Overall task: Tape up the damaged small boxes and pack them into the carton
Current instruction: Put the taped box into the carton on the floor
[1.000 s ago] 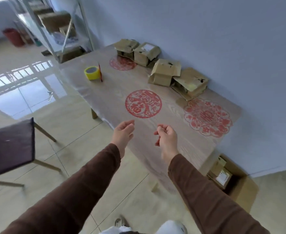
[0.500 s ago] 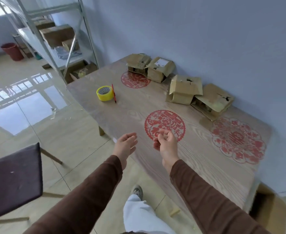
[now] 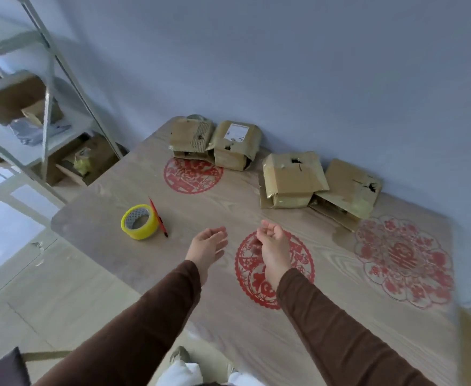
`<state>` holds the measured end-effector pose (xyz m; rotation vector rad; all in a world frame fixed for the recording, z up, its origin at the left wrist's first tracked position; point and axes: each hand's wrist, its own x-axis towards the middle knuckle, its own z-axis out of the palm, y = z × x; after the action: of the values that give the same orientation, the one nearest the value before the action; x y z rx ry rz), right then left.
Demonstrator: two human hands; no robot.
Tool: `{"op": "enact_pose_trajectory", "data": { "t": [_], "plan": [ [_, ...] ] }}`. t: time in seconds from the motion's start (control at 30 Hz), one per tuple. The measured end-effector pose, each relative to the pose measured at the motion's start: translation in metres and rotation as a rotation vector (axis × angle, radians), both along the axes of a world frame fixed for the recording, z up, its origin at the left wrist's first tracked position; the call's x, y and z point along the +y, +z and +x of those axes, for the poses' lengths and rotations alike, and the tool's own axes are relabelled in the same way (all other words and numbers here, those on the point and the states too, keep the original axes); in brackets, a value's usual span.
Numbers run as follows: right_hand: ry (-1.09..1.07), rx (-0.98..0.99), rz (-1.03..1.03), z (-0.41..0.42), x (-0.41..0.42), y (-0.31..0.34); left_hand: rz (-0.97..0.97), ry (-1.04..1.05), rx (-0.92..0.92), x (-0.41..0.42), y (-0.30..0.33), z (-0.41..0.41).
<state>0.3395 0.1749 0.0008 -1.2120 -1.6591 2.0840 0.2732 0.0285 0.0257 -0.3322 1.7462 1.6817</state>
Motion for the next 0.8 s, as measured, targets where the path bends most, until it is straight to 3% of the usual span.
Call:
{"op": "enact_pose_trajectory", "data": {
  "t": [0.27,0.5,0.8],
  "plan": [
    [-0.221,-0.107,0.065,-0.072,0.054,-0.011,0.072,-0.248,-0.071,0.052,-0.01,-0.095],
    [-0.637,-0.128,0.02,-0.132,0.107,-0.012,0.044,-0.441,-0.082,0.05,-0.024,-0.174],
    [-0.674,-0.195,0.036,-0.146,0.141,-0.047,0.025,-0.477,-0.146,0.04,-0.045,-0.215]
  ]
}}
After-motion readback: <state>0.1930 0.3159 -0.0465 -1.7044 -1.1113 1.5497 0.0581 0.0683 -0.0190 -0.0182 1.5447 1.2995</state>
